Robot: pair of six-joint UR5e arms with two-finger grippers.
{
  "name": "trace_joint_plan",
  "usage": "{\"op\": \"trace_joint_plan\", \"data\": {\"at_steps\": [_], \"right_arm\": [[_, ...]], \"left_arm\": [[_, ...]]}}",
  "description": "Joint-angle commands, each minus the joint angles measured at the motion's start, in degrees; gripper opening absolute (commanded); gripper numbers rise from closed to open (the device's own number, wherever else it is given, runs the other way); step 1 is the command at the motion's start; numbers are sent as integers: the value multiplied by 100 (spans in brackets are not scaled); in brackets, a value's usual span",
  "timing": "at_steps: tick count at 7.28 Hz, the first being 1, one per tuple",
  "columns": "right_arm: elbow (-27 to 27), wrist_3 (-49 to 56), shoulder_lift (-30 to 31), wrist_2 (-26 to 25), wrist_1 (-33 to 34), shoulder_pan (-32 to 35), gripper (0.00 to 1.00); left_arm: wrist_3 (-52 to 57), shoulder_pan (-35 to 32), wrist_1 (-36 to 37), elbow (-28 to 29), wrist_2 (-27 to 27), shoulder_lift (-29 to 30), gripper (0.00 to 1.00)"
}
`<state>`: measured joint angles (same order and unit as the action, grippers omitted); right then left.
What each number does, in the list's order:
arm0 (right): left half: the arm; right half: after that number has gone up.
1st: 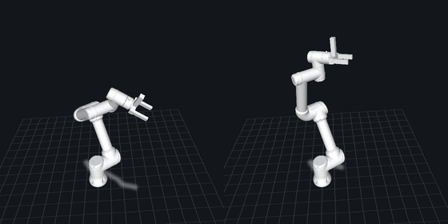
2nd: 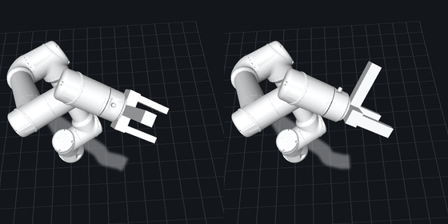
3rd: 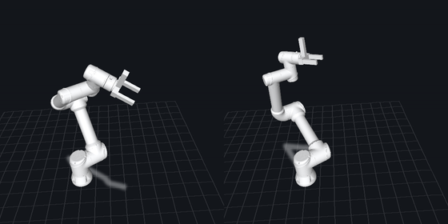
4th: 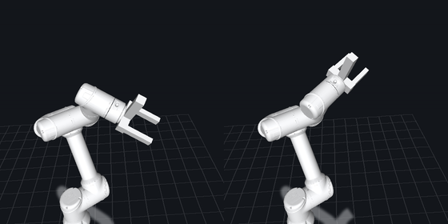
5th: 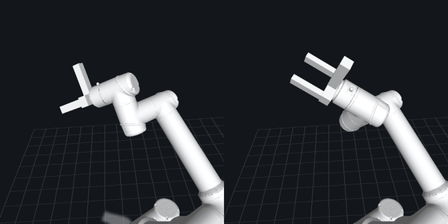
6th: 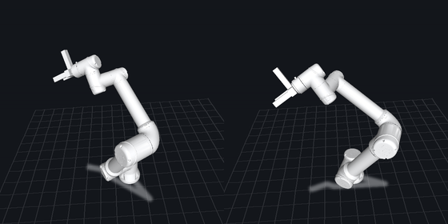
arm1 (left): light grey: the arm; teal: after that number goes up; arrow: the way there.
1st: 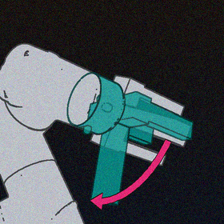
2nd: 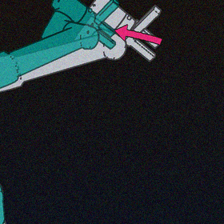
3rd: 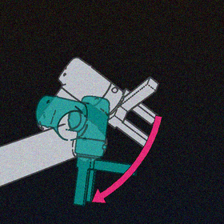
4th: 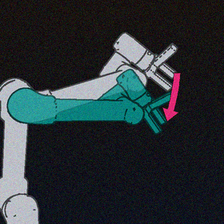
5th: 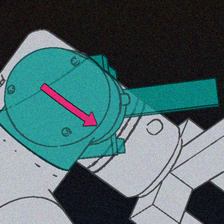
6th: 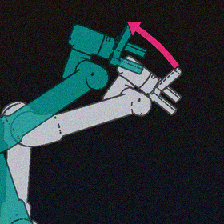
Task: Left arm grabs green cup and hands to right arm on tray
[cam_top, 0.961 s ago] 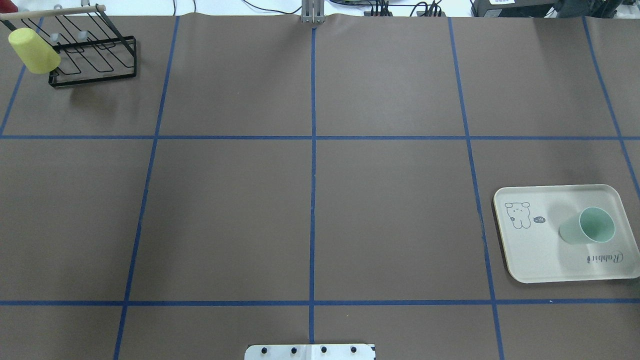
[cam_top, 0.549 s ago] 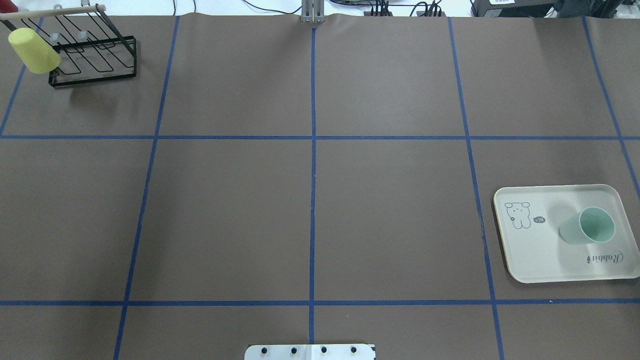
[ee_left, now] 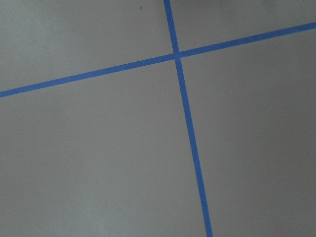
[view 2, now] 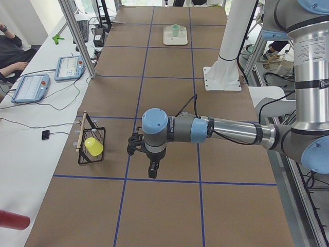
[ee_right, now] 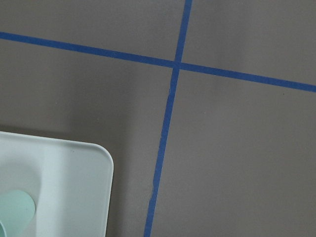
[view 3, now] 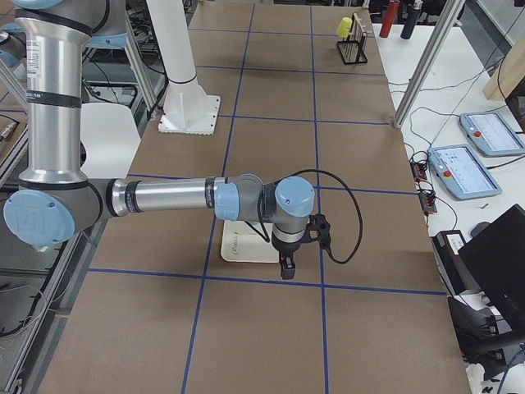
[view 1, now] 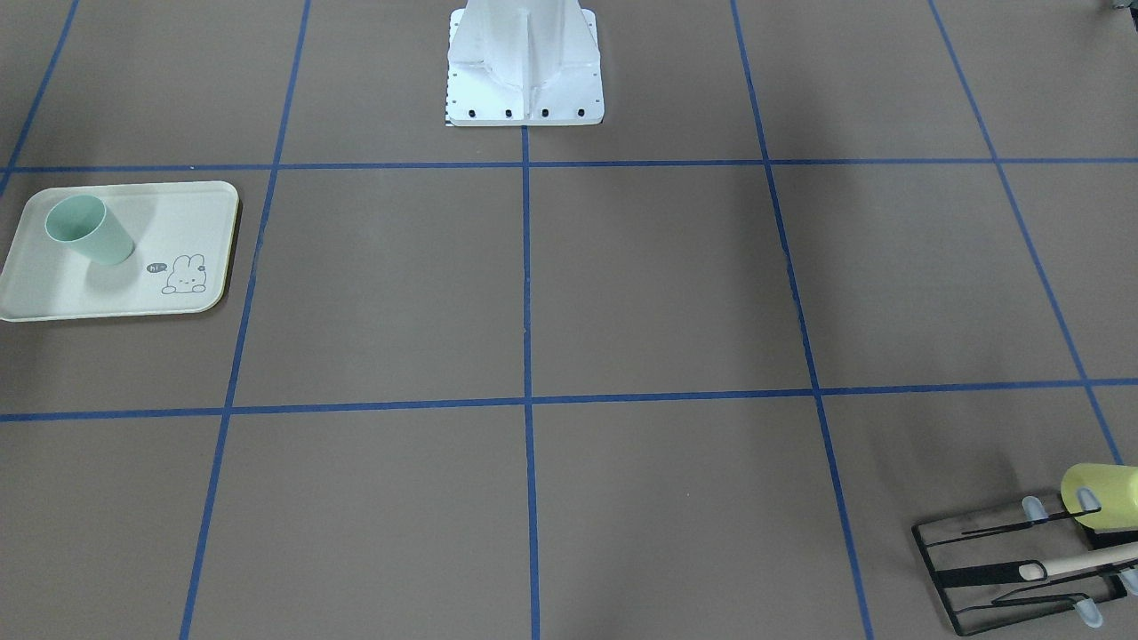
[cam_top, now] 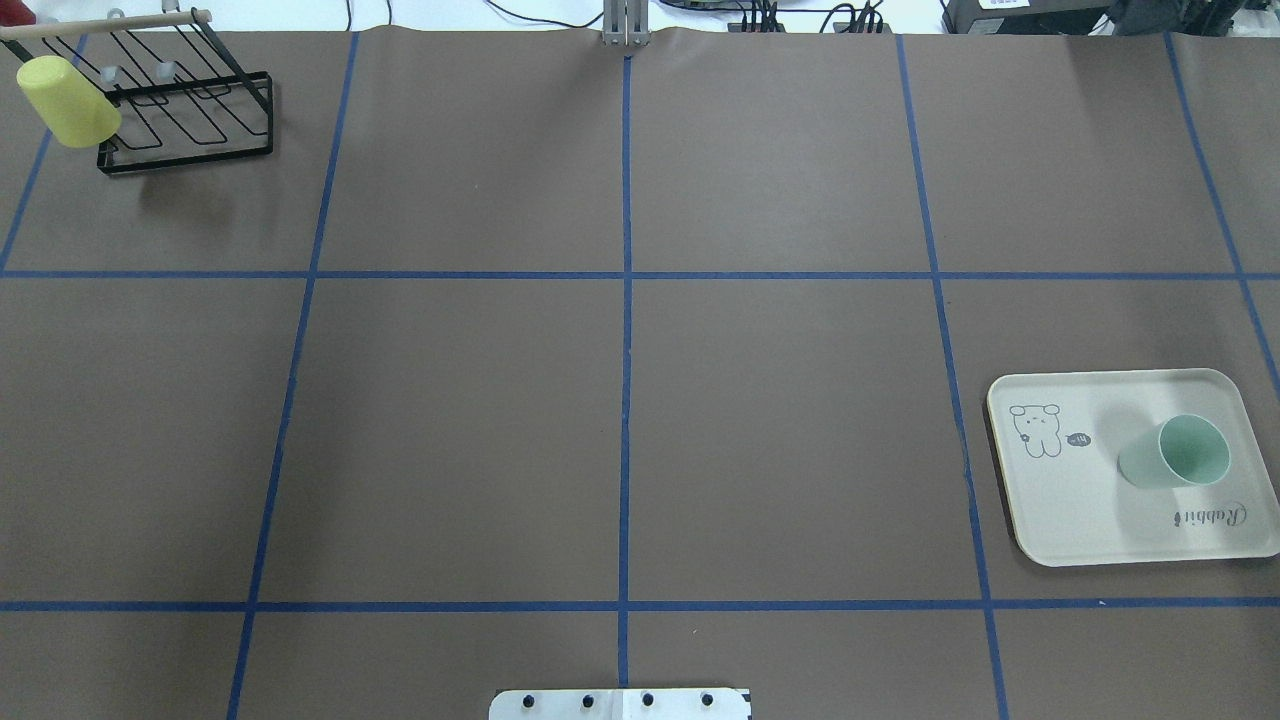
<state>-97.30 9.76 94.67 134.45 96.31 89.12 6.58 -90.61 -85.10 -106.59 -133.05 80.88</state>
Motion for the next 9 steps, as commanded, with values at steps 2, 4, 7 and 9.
{"op": "trace_joint_plan", "data": {"at_steps": [2,4,7,9], "right_arm": [[237,17,-10,169,-7,0,100],[194,8,-36,169,-16,0,100],[-175,-10,-1,169,-7,53,100],[-184,-1,-27,169,-16,192,100]], "left_arm": [[-113,0,-7,-28,25,7,100],[-113,8,-7,-19,16,7,100],[-113,0,-7,-28,16,24,100],[-113,9,-7,-19,25,85,100]]}}
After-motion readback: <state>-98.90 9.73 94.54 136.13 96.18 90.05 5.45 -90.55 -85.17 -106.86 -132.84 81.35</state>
